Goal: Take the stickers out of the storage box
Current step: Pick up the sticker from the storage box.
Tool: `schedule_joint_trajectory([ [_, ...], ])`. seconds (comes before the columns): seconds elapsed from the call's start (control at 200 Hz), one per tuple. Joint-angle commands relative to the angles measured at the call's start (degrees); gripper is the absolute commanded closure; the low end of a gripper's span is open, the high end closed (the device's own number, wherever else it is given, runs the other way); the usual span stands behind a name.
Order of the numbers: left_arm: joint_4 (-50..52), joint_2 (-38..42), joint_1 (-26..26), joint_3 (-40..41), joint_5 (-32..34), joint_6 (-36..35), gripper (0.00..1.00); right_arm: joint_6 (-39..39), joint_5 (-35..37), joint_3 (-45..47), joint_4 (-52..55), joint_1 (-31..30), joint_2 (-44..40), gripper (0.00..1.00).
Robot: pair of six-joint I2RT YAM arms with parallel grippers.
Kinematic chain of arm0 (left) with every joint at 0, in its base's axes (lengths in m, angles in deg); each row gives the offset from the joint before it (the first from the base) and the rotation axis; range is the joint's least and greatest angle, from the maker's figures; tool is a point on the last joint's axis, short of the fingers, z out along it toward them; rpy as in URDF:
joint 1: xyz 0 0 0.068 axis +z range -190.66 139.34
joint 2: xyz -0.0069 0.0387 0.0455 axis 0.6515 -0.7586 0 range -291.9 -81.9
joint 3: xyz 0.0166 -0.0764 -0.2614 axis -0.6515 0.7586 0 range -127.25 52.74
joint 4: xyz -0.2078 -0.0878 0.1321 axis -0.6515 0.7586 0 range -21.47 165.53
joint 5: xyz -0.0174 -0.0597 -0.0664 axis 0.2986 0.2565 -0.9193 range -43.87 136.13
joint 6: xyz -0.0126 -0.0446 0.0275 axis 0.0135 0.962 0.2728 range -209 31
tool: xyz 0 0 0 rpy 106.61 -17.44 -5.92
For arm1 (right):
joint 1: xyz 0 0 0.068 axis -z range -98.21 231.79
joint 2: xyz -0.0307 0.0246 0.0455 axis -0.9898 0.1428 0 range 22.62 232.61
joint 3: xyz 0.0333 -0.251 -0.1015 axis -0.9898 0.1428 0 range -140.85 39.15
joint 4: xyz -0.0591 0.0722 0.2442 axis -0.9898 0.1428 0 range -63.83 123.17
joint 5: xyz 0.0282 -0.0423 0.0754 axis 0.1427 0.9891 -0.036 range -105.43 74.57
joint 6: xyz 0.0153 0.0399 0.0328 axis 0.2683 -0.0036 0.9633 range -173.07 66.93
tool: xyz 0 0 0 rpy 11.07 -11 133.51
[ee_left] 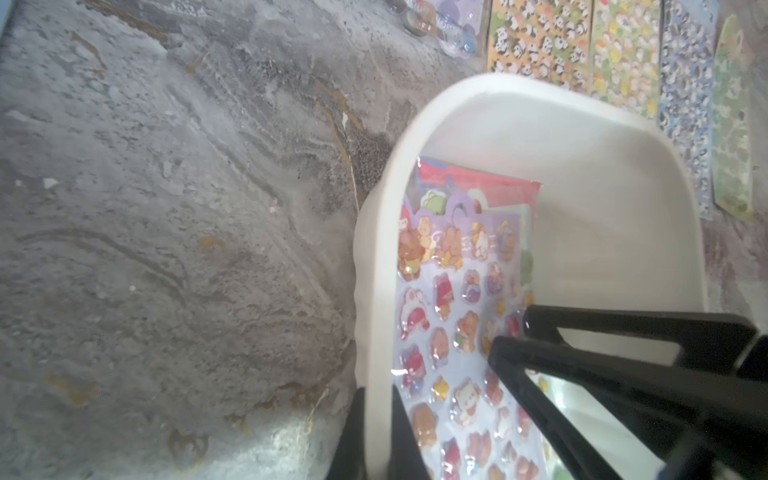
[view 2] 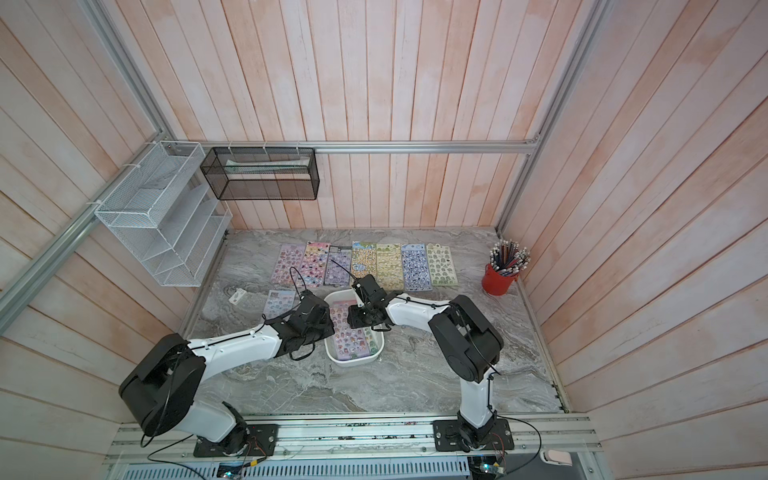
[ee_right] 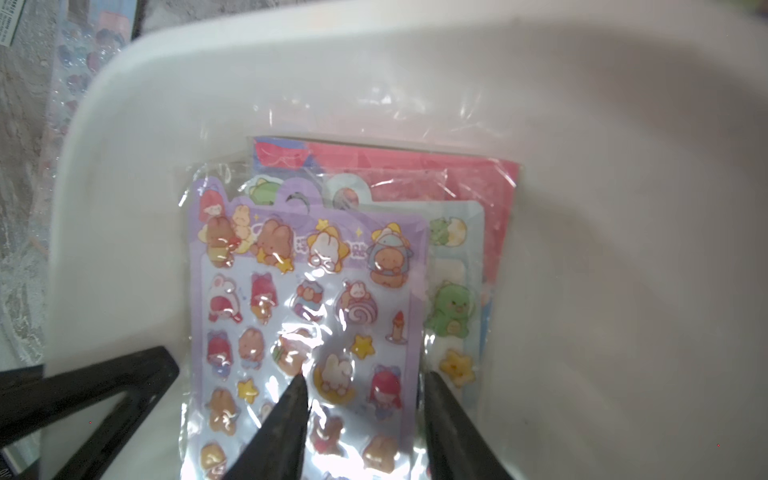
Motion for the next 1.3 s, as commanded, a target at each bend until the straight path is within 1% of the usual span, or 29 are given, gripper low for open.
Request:
schedule_joint_trajectory([
  [0.0, 0.01, -0.32, 0.90, -1.68, 1.40, 0.26, 1.00, -1.92, 5.15, 1.08, 5.38, 0.86, 4.28, 0.49],
  [0.235, 0.05, -0.59, 1.06, -2.13, 1.18, 0.00, 1.00, -2.80, 7.26, 0.19, 5.84, 0.68, 7.07, 0.44],
  [0.555, -0.02, -0.60, 1.15, -2.16, 1.22, -0.18, 1.00, -2.86, 5.22, -0.30, 4.61, 1.12, 10.03, 0.45],
  [0.64, -0.22, -0.64, 1.15, -1.97, 1.13, -0.09, 1.00, -2.44, 2.62, 0.71, 2.80, 1.77, 10.14, 0.49],
  [0.73, -0.32, -0.87, 1.18, -1.97, 0.89, -0.09, 1.00, -1.97, -2.33, 2.37, 0.23, 3.27, 10.38, 0.57],
  [0.9, -0.40, -1.19, 1.28, -1.96, 0.81, -0.18, 1.00, -1.26, -6.06, 4.85, -2.85, 4.35, 8.96, 0.61],
  [1.025, -0.72, -1.59, 1.42, -2.21, 0.61, -0.18, 1.00, -0.48, -9.32, 6.61, -5.30, 5.00, 7.03, 0.67],
  [1.295, -1.01, -2.93, 1.61, -3.14, 0.35, -0.27, 1.00, 1.48, -13.26, 9.67, -8.94, 6.47, 2.36, 0.75],
])
